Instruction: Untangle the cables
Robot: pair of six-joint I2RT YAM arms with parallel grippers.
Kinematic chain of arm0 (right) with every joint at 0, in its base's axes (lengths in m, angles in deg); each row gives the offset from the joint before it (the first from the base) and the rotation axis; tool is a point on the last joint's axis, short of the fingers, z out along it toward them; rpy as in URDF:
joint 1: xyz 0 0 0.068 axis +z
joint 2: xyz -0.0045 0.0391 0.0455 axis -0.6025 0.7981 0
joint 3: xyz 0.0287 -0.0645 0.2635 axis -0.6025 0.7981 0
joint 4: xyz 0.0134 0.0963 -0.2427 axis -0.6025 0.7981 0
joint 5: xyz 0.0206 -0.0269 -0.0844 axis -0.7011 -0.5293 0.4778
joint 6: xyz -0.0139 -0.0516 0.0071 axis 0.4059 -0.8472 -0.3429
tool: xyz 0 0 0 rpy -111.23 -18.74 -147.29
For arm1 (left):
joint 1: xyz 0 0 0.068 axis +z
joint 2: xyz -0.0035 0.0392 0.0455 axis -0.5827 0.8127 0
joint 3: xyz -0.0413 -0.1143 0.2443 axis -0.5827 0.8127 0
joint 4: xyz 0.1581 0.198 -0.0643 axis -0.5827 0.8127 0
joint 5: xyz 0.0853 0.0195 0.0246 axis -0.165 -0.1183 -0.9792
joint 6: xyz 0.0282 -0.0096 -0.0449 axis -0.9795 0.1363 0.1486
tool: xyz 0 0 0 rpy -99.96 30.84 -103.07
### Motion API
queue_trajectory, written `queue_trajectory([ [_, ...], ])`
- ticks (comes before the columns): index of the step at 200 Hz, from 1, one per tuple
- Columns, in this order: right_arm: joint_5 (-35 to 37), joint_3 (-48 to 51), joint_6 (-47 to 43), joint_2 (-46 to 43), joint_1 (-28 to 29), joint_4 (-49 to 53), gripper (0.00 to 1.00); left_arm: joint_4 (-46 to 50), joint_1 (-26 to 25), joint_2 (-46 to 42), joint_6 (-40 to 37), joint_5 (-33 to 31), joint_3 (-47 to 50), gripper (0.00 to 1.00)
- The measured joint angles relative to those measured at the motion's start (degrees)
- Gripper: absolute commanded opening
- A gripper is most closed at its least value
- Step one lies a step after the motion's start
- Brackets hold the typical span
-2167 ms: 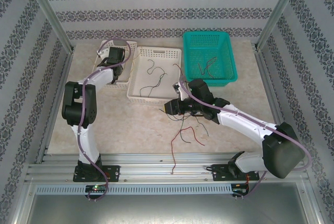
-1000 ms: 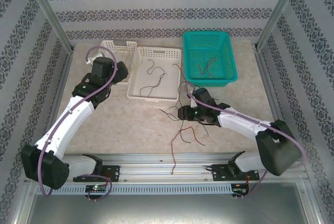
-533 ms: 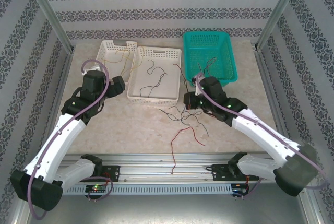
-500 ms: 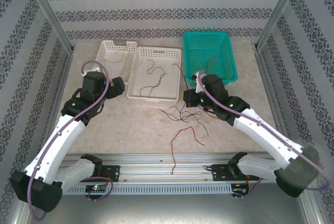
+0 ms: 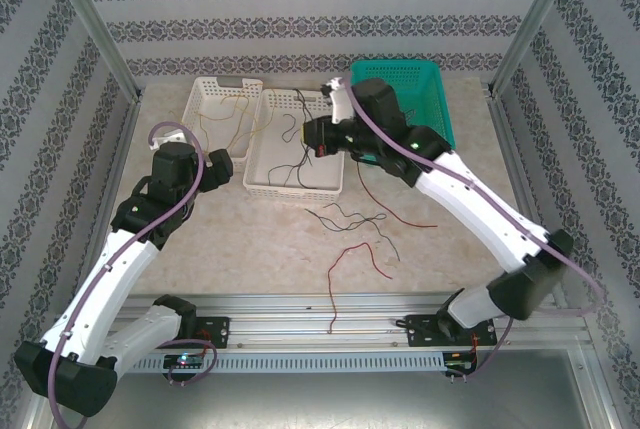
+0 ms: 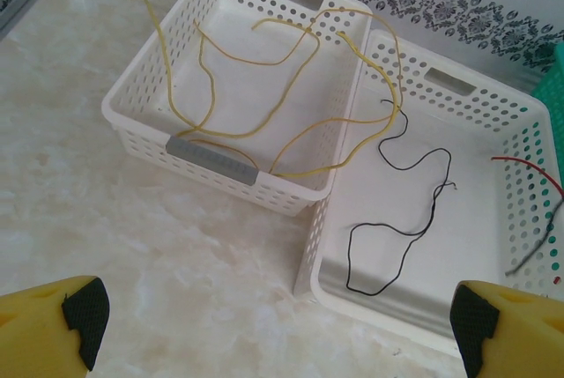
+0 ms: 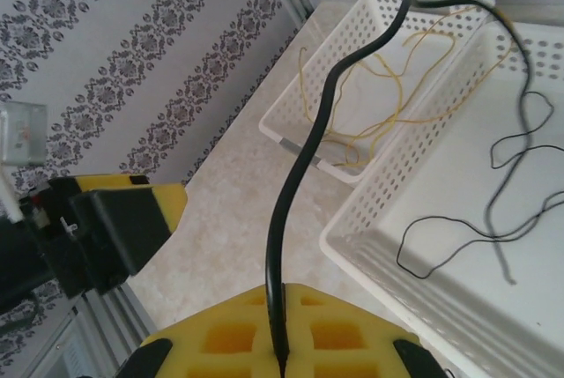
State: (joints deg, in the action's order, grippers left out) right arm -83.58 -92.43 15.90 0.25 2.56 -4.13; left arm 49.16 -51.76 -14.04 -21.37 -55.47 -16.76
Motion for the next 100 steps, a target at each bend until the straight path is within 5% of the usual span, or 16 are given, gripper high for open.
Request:
queue_trajectory([
  [69,-5.01,-5.42,-0.17,21.4,-6.49,-3.15,0.0,-0.17,0.0,0.0,-0.28,0.02,0.11,1.0],
  [100,-3.08,-6.23,-1.42,26.67,-8.28,-2.1,0.42,-0.17,0.0,0.11,-0.46,0.07,0.11,1.0],
])
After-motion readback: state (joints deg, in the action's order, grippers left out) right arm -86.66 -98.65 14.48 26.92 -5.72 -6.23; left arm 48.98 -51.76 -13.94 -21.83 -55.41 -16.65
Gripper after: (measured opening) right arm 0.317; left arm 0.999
